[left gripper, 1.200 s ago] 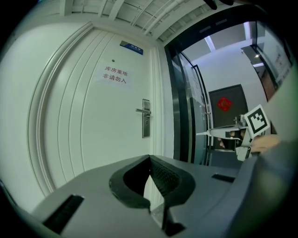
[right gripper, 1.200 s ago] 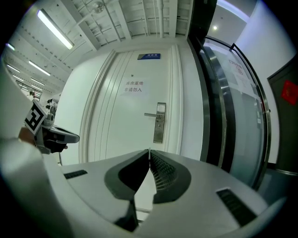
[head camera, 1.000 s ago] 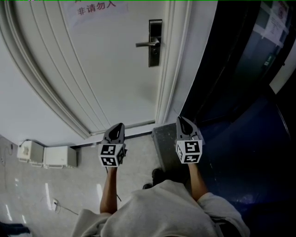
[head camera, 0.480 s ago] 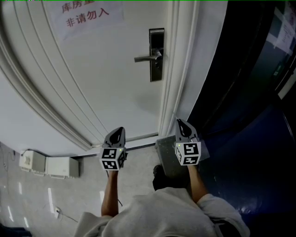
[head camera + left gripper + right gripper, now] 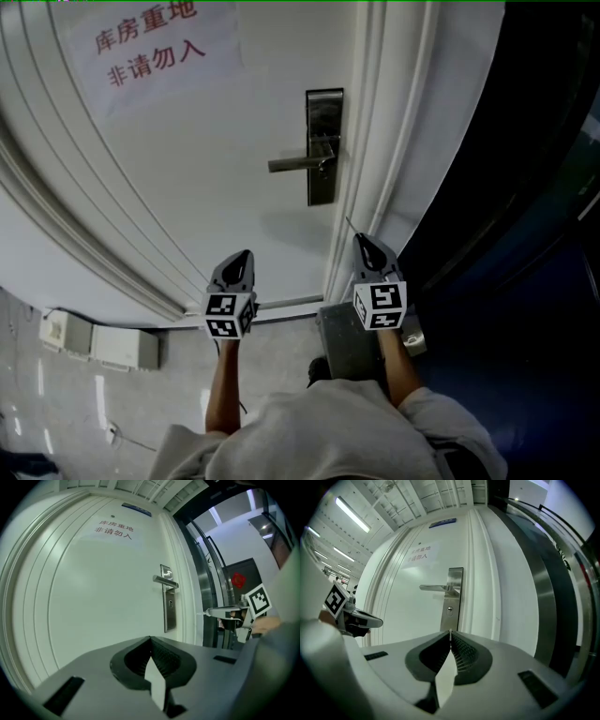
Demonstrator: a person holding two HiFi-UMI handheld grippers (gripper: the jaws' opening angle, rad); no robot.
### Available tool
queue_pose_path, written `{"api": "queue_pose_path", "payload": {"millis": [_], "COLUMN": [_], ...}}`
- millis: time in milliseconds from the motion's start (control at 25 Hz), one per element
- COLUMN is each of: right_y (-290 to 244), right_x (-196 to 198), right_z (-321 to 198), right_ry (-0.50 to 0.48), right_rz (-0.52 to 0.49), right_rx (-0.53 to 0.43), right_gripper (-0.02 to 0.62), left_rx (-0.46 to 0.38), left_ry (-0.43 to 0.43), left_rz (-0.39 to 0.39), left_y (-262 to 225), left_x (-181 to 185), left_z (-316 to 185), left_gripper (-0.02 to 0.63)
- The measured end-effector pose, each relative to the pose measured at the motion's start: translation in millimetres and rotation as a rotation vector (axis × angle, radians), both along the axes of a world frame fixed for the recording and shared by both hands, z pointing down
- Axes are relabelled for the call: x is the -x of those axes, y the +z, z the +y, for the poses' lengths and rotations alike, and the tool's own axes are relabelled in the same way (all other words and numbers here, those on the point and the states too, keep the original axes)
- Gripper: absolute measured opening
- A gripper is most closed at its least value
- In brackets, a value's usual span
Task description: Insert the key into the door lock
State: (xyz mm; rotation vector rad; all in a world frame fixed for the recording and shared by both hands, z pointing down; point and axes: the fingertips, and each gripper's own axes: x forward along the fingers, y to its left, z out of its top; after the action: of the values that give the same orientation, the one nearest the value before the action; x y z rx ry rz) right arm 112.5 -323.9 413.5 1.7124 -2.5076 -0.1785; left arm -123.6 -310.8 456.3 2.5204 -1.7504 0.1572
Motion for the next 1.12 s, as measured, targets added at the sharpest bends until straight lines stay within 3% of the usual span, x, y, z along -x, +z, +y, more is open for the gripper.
{"api": "queue_pose_path", "payload": {"millis": [480, 640, 1120], "right_y": [-16, -15, 4], "right_x": [3, 5, 16], "right_z": [-87, -97, -90], "right_ry": [-0.115, -0.143, -0.107], "right_rz": [-0.011, -0.021, -0.019], "right_rx": [-0.024, -0.016, 0.014], "right_gripper": [0.029, 0.029, 0.029], "left_rx": [-0.014, -0.003, 0.022], "left_ry": [-0.050, -0.072, -0.037], "left_rz": [-0.016, -0.008, -0.024], "left_y": [-11, -7, 7], "left_x": [-21, -19, -7], "left_z": [-87, -94, -90], "left_gripper": [0.017, 0.017, 0.017]}}
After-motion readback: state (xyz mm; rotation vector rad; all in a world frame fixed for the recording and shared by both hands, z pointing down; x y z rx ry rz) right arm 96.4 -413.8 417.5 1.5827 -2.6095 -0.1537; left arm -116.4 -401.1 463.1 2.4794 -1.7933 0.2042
